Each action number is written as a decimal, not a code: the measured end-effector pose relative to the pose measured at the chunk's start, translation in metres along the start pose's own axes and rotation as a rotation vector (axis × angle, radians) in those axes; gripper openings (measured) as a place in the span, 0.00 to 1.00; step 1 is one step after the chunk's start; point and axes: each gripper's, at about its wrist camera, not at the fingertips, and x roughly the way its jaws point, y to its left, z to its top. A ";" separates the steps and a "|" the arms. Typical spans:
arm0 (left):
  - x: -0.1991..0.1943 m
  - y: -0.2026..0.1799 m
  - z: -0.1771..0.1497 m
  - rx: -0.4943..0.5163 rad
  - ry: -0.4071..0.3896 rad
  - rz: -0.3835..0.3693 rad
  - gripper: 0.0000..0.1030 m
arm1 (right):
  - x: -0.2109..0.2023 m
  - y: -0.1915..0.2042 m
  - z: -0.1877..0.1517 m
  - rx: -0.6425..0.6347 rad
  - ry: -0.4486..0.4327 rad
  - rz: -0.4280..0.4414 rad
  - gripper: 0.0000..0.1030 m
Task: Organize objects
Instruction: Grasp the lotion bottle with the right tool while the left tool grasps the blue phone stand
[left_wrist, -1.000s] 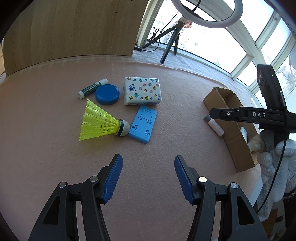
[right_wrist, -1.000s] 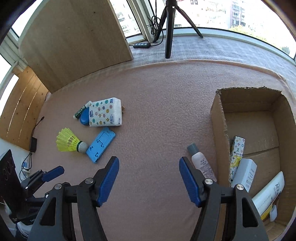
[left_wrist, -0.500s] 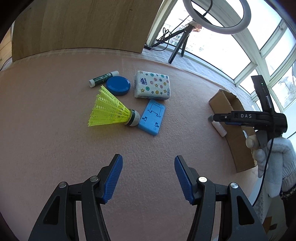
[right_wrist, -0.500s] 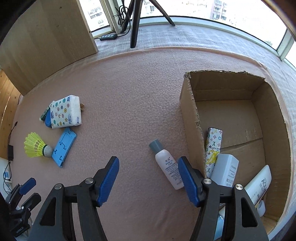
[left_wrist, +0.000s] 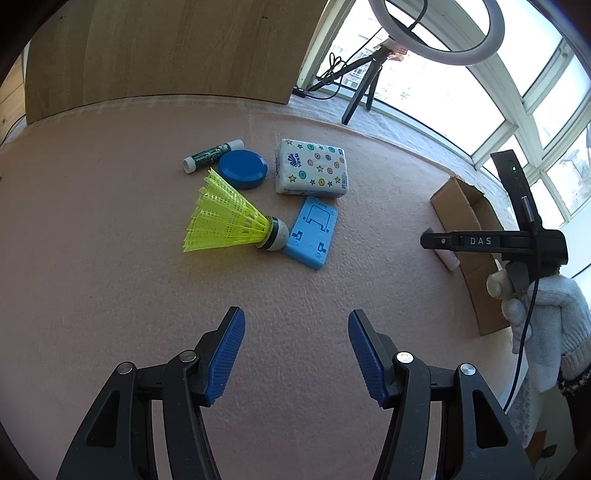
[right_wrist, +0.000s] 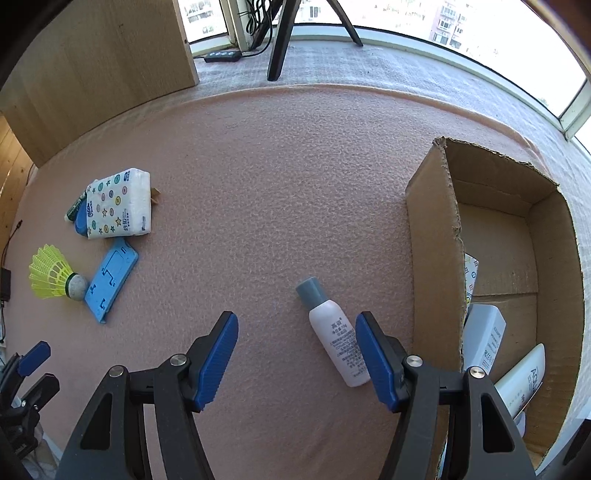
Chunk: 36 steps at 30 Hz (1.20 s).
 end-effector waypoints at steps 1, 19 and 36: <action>0.001 -0.002 0.002 0.008 0.001 0.003 0.60 | 0.003 0.003 0.000 -0.005 0.001 -0.021 0.60; 0.031 -0.030 0.051 0.164 0.042 0.049 0.60 | -0.020 -0.013 -0.018 0.106 0.001 0.246 0.61; 0.107 -0.049 0.086 0.253 0.207 0.100 0.60 | -0.005 -0.010 -0.020 0.101 -0.018 0.186 0.61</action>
